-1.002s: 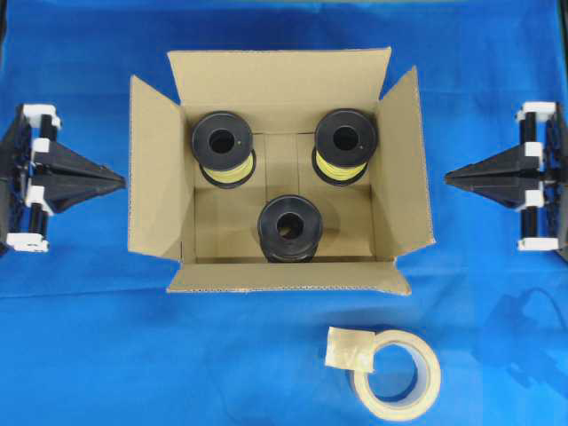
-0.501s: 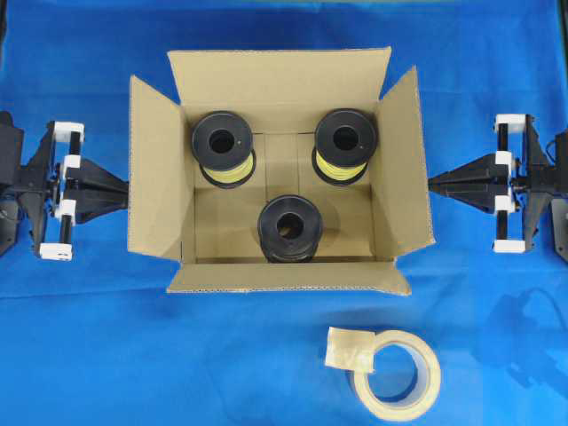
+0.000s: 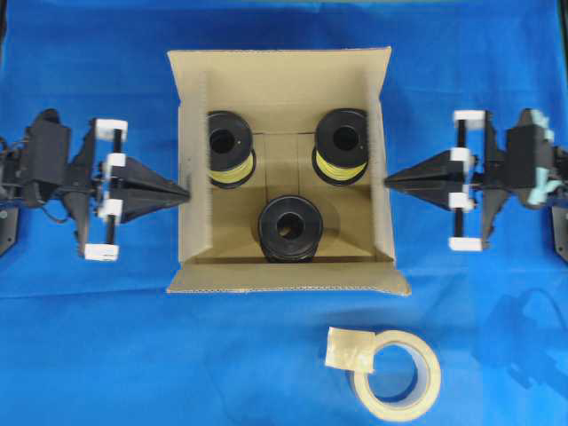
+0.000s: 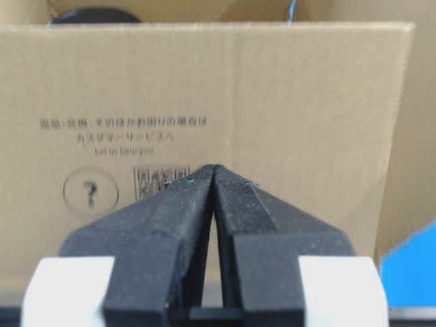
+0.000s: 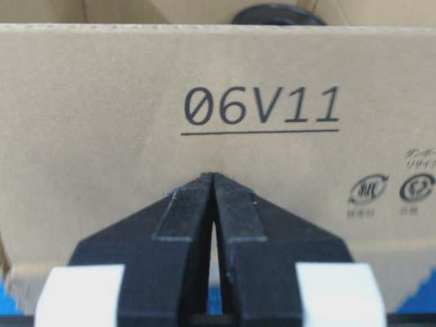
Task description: Close the cardboard box.
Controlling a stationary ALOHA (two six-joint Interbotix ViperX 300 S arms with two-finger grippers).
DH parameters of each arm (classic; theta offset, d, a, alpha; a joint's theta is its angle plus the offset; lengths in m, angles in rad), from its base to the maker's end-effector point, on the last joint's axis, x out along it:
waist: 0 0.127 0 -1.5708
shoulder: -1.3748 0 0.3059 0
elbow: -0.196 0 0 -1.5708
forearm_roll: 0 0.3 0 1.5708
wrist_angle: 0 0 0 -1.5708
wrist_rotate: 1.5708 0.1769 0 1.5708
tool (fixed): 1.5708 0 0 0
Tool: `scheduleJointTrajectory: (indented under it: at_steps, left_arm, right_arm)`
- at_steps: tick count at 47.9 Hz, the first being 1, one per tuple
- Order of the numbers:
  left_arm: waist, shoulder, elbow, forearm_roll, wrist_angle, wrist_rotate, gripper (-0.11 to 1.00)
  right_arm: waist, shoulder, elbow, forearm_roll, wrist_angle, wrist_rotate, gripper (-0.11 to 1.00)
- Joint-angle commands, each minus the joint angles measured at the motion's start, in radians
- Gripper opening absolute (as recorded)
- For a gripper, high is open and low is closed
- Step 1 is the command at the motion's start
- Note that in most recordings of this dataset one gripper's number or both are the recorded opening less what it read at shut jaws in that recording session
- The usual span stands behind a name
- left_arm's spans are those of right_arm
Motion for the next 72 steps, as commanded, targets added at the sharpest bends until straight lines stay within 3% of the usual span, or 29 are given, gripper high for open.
scheduleJointTrajectory:
  at_steps: [1,21,41,56,72]
  left_arm:
    - [-0.003,0.032,-0.058,-0.002,-0.015,0.002,0.0]
    - [0.023,0.14,-0.179,-0.002,0.026,0.005,0.0]
    - [0.031,0.255,-0.222,-0.003,0.041,0.002,0.0]
    - [0.04,0.267,-0.238,-0.005,0.058,0.002,0.0]
    - [0.15,0.314,-0.336,-0.002,0.057,0.021,0.0]
  right_arm:
    - [-0.002,0.037,-0.063,-0.002,-0.012,-0.003,0.0]
    - [-0.002,0.189,-0.21,-0.003,-0.008,-0.015,0.0]
    - [-0.002,0.264,-0.222,0.003,0.005,-0.005,0.0]
    - [-0.002,0.281,-0.225,0.003,0.005,-0.003,0.0]
    - [-0.002,0.282,-0.229,0.003,0.005,-0.003,0.0]
